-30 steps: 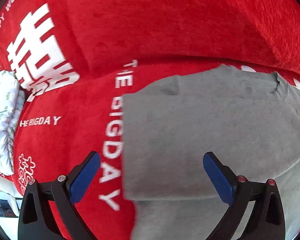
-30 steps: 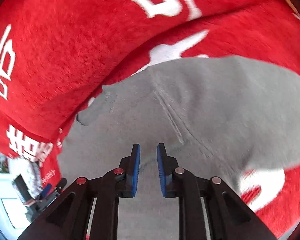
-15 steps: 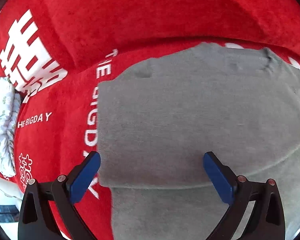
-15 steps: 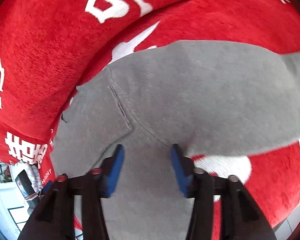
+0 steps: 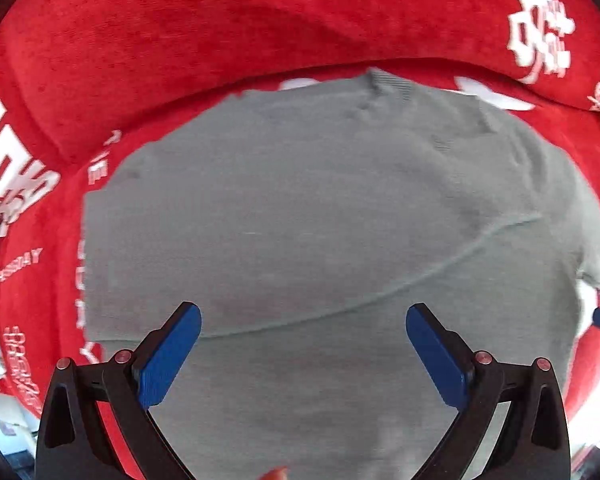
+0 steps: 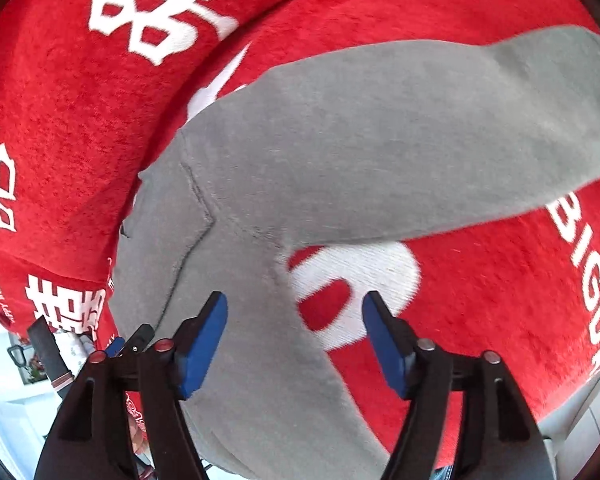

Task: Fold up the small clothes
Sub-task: 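Grasp the other sleeve cuff with the right tool, then fold the sleeve across the body toward the left tool and release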

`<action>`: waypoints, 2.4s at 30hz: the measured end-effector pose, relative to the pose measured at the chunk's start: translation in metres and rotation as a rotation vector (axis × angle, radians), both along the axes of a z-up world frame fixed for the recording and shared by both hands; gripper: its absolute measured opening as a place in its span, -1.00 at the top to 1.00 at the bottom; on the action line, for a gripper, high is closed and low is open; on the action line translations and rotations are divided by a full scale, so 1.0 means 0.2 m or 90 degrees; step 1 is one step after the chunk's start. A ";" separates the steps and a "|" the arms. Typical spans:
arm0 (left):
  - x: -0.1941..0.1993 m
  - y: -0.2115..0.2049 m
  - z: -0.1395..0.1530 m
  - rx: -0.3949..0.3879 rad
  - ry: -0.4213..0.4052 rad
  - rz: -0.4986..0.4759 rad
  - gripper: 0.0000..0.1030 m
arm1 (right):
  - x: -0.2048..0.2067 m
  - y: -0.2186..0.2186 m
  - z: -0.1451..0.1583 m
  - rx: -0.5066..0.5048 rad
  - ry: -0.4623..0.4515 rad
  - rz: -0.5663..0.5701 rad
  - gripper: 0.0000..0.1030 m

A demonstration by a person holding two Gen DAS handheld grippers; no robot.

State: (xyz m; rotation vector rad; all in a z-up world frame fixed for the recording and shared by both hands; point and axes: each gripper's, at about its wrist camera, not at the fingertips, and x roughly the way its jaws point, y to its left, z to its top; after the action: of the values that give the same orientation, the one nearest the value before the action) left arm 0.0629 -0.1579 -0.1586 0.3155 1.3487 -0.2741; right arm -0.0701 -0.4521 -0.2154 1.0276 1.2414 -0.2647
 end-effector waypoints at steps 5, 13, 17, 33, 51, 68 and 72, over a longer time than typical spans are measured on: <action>-0.07 -0.13 0.04 -0.021 -0.003 -0.027 -1.00 | -0.14 -0.12 0.00 0.023 -0.029 -0.043 -0.60; -0.12 -0.35 0.02 -0.009 0.024 -0.067 -1.00 | -0.38 -0.36 -0.05 0.059 -0.056 -0.176 -0.63; -0.14 -0.45 -0.01 0.001 0.032 -0.085 -1.00 | -0.49 -0.46 -0.09 0.061 -0.060 -0.224 -0.71; -0.27 -0.70 -0.08 0.016 0.075 -0.111 -1.00 | -0.64 -0.84 -0.25 0.113 -0.133 -0.452 -0.72; -0.18 -0.47 -0.04 -0.010 0.080 -0.042 -1.00 | -0.30 -0.79 -0.14 0.226 -0.273 -0.392 0.90; 0.09 0.35 0.11 -0.023 -0.041 0.158 -1.00 | 0.89 0.49 0.27 0.076 -0.295 0.259 0.87; 0.11 0.55 0.08 -0.008 -0.039 0.196 -1.00 | 0.99 0.81 0.03 0.060 -0.179 0.346 0.81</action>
State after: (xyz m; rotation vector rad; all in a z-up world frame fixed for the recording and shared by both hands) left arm 0.0855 -0.0479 -0.1431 0.1023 1.3131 -0.0153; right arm 0.1280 -0.2892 -0.2099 0.7391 1.2320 0.3506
